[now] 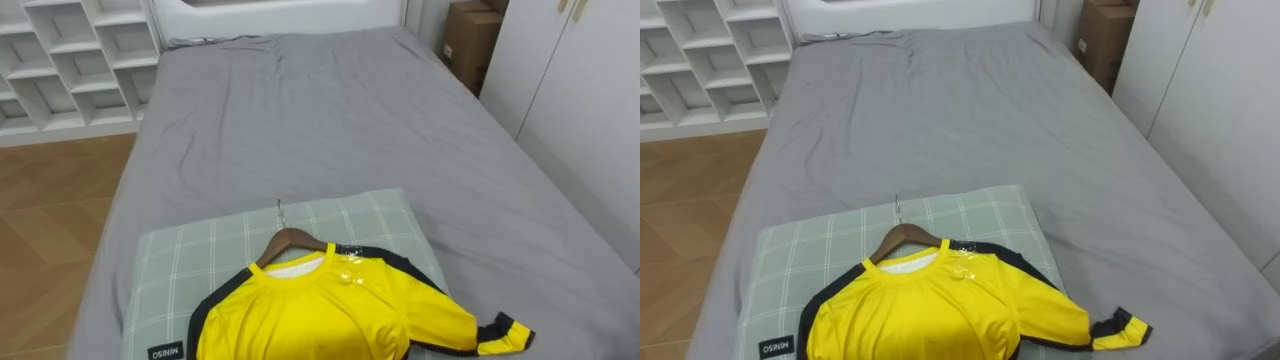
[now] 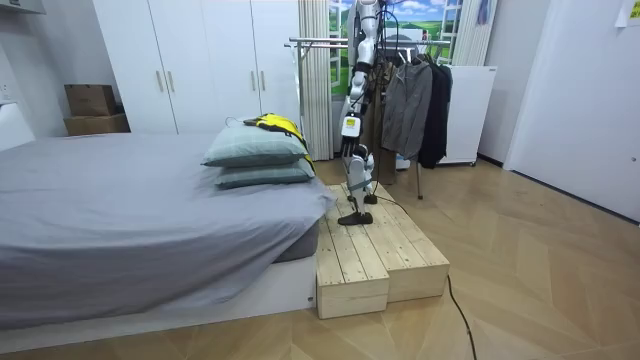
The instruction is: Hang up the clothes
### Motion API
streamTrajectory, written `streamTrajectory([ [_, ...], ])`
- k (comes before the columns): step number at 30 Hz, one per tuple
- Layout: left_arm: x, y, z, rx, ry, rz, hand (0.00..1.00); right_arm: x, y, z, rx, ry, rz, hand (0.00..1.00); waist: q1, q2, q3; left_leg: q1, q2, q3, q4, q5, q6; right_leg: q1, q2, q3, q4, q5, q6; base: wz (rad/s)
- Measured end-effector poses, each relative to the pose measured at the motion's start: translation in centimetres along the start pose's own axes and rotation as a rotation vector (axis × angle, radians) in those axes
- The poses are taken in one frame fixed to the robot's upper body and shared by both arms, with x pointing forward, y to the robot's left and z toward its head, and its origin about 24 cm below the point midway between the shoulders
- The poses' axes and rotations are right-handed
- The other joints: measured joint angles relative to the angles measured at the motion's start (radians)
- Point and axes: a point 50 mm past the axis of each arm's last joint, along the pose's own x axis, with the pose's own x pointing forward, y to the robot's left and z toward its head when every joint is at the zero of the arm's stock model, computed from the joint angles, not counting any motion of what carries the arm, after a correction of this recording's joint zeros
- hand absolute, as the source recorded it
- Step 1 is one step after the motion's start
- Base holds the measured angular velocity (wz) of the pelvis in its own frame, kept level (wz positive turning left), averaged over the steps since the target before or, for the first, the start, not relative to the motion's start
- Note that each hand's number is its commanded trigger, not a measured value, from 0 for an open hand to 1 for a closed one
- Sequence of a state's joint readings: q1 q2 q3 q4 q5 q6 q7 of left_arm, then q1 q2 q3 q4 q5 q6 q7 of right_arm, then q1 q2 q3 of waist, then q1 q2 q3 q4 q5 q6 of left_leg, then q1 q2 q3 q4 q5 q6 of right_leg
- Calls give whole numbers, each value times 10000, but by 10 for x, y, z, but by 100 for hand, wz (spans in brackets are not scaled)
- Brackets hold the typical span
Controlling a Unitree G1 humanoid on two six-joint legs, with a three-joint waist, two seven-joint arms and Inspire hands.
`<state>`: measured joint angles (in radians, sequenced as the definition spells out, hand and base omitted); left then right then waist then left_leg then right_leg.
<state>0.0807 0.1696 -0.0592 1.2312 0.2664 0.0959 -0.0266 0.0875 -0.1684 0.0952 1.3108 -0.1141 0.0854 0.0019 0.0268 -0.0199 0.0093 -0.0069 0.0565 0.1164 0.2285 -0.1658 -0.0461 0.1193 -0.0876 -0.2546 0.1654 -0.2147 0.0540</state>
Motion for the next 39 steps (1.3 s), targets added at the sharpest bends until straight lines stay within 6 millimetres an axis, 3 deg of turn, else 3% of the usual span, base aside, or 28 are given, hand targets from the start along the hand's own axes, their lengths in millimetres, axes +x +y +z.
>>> streamTrajectory([
  [19,0,9,3,-683,-451,989,0,0,-2,3,50,-404,-180,0,0,-73,-13,-1,-12,135,-90,1,0,16,-5,4,-127,19,-13,0],
  [39,-1,14,5,-2044,-848,1471,0,0,-5,5,1213,-662,-318,0,-15,-126,5,11,-12,148,-149,1,0,13,-2,-10,-147,19,-13,0],
])
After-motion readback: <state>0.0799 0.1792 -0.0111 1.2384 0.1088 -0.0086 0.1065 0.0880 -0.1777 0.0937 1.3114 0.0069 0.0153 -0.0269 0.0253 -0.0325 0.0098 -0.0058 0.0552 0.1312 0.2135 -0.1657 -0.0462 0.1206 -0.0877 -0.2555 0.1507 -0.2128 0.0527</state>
